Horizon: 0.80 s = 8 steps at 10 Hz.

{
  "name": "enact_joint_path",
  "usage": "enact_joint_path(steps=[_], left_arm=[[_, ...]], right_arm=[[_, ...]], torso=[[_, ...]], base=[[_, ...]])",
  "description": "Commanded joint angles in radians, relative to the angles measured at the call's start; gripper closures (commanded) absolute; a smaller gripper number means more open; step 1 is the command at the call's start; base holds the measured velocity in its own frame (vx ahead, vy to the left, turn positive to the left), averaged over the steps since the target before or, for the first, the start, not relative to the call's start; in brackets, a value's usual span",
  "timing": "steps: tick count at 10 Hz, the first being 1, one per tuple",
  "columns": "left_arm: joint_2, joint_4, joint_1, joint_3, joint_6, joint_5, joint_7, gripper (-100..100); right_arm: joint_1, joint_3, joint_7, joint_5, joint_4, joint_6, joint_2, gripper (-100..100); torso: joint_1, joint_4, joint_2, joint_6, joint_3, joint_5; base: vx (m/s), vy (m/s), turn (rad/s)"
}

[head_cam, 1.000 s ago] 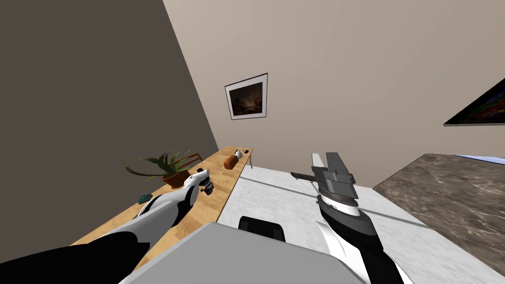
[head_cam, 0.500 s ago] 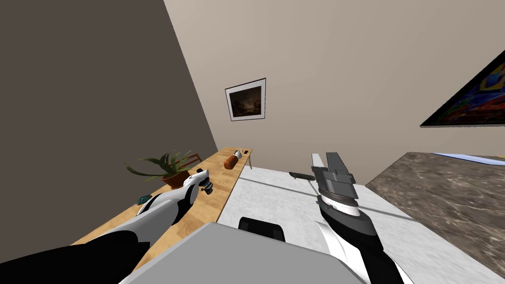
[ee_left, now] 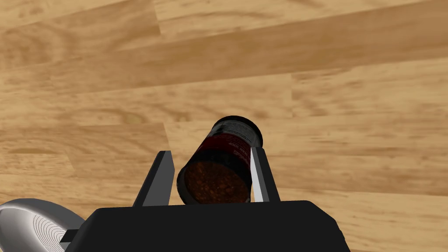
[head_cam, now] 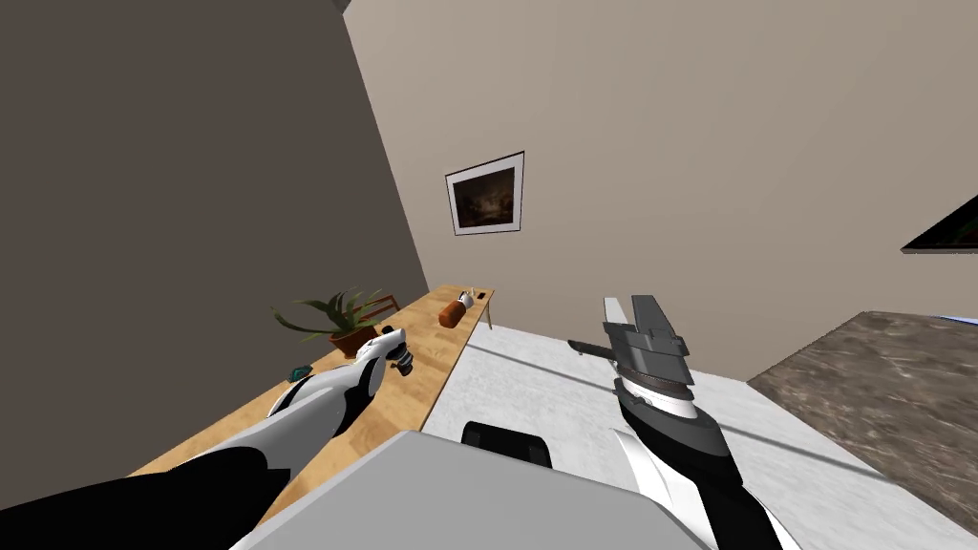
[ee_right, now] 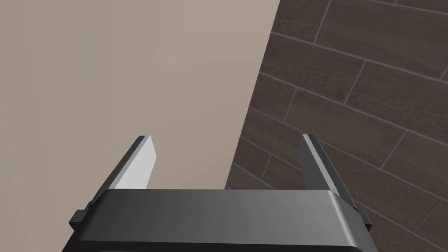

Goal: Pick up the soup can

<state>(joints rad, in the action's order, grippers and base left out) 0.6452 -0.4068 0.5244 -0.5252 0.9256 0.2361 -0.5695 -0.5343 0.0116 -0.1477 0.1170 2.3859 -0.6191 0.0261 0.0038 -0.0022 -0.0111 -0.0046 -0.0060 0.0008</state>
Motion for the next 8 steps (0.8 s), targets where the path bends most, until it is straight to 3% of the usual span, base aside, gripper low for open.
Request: enact_joint_path(steps=[1, 3, 4, 5, 6, 8], left_arm=[[-0.012, -0.029, 0.001, 0.01, 0.022, 0.011, 0.043, 100], [-0.012, -0.029, 0.001, 0.01, 0.022, 0.011, 0.043, 100], [-0.021, -0.05, 0.003, 0.019, 0.038, 0.022, 0.083, 100], [-0.021, -0.05, 0.003, 0.019, 0.038, 0.022, 0.083, 100], [-0.03, -0.071, 0.004, 0.028, 0.053, 0.032, 0.122, 100], [-0.03, -0.071, 0.004, 0.028, 0.053, 0.032, 0.124, 100]], right_arm=[[0.0, 0.0, 0.0, 0.0, 0.0, 0.0, 0.0, 0], [0.0, 0.0, 0.0, 0.0, 0.0, 0.0, 0.0, 0], [0.0, 0.0, 0.0, 0.0, 0.0, 0.0, 0.0, 0], [0.0, 0.0, 0.0, 0.0, 0.0, 0.0, 0.0, 0], [0.0, 0.0, 0.0, 0.0, 0.0, 0.0, 0.0, 0], [0.0, 0.0, 0.0, 0.0, 0.0, 0.0, 0.0, 0]], torso=[[0.0, 0.0, 0.0, 0.0, 0.0, 0.0], [-0.002, 0.0, -0.002, 0.002, -0.001, 0.0], [0.0, 0.001, 0.002, 0.003, 0.001, 0.001], [0.001, 0.0, 0.001, -0.001, 0.001, 0.0], [0.001, 0.0, 0.001, 0.001, 0.001, 0.0], [-0.001, 0.0, -0.001, 0.002, 0.0, 0.0]], base=[[0.164, -0.063, 0.364], [0.082, -0.044, 0.09], [0.086, -0.03, 0.316], [0.098, -0.037, 0.237], [0.139, -0.055, 0.323], [0.069, -0.045, 0.084]])
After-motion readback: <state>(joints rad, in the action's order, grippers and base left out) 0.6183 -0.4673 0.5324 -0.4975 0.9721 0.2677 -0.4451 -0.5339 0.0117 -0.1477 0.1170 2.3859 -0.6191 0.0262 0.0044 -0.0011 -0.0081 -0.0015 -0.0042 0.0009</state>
